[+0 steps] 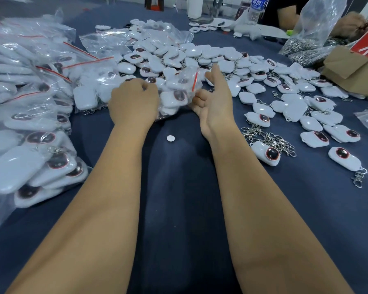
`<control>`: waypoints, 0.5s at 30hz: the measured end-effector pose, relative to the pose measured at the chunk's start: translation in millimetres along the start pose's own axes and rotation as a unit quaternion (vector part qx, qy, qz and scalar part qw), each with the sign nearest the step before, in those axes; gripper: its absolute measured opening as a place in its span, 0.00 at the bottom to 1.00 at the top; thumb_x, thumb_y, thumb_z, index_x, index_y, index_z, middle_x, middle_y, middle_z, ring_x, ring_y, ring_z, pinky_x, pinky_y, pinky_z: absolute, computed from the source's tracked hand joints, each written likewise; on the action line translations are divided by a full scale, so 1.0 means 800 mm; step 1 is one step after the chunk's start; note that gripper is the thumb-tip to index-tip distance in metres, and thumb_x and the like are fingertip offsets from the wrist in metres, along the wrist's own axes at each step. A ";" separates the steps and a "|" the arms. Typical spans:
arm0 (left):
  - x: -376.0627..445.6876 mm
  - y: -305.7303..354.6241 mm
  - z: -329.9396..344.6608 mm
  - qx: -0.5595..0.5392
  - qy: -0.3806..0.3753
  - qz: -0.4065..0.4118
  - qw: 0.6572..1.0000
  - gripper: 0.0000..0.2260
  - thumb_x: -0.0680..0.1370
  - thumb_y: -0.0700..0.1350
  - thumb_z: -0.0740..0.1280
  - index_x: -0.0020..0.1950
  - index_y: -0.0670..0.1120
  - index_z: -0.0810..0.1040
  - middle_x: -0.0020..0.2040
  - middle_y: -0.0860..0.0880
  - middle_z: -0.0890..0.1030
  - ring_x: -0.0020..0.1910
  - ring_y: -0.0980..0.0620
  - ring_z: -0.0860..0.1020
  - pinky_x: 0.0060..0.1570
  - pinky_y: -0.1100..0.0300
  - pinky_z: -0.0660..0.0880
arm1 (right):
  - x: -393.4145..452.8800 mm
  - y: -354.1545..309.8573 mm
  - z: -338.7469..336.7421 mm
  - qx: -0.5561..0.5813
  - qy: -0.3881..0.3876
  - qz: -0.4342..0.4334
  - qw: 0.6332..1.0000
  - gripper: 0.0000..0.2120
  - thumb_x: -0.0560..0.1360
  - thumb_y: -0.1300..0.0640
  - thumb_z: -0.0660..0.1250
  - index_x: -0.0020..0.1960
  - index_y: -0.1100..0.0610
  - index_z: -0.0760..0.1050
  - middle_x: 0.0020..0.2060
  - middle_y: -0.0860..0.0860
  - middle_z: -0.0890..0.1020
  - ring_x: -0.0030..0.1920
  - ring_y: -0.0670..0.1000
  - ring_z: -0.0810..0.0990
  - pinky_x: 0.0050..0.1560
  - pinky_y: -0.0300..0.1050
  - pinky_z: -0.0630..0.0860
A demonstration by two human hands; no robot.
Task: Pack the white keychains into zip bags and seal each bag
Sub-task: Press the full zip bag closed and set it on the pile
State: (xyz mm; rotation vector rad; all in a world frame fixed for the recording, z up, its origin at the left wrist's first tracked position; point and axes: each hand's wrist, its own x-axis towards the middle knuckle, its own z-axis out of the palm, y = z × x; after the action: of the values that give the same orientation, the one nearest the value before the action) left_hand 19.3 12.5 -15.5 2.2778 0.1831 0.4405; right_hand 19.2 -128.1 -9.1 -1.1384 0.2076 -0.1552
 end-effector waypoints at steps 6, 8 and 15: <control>0.008 0.003 -0.011 -0.099 0.014 -0.032 0.994 0.16 0.76 0.51 0.56 0.37 0.47 0.79 0.28 0.51 0.79 0.29 0.55 0.74 0.33 0.58 0.67 | 0.003 0.003 0.001 -0.008 0.038 0.002 0.999 0.30 0.78 0.58 0.69 0.76 0.56 0.60 0.55 0.53 0.80 0.54 0.51 0.81 0.67 0.55 0.74; 0.008 0.004 -0.009 -0.206 -0.043 -0.082 0.974 0.16 0.76 0.51 0.57 0.37 0.48 0.81 0.22 0.52 0.77 0.21 0.59 0.71 0.33 0.59 0.67 | 0.007 0.001 -0.004 0.029 0.055 0.009 0.998 0.24 0.80 0.57 0.66 0.73 0.58 0.64 0.56 0.57 0.82 0.54 0.54 0.83 0.64 0.56 0.76; 0.006 0.015 0.002 -0.354 -0.122 -0.123 0.919 0.19 0.70 0.60 0.62 0.48 0.47 0.80 0.47 0.47 0.84 0.47 0.46 0.82 0.53 0.51 0.76 | 0.009 -0.002 -0.008 0.140 -0.001 0.009 0.990 0.04 0.81 0.63 0.63 0.54 0.56 0.71 0.28 0.49 0.81 0.30 0.47 0.78 0.39 0.44 0.76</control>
State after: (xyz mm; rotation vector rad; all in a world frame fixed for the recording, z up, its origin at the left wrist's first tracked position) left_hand 23.9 4.6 -6.4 1.5476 0.1484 0.0602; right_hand 24.5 -135.8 -10.7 -0.8563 0.1885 -0.1617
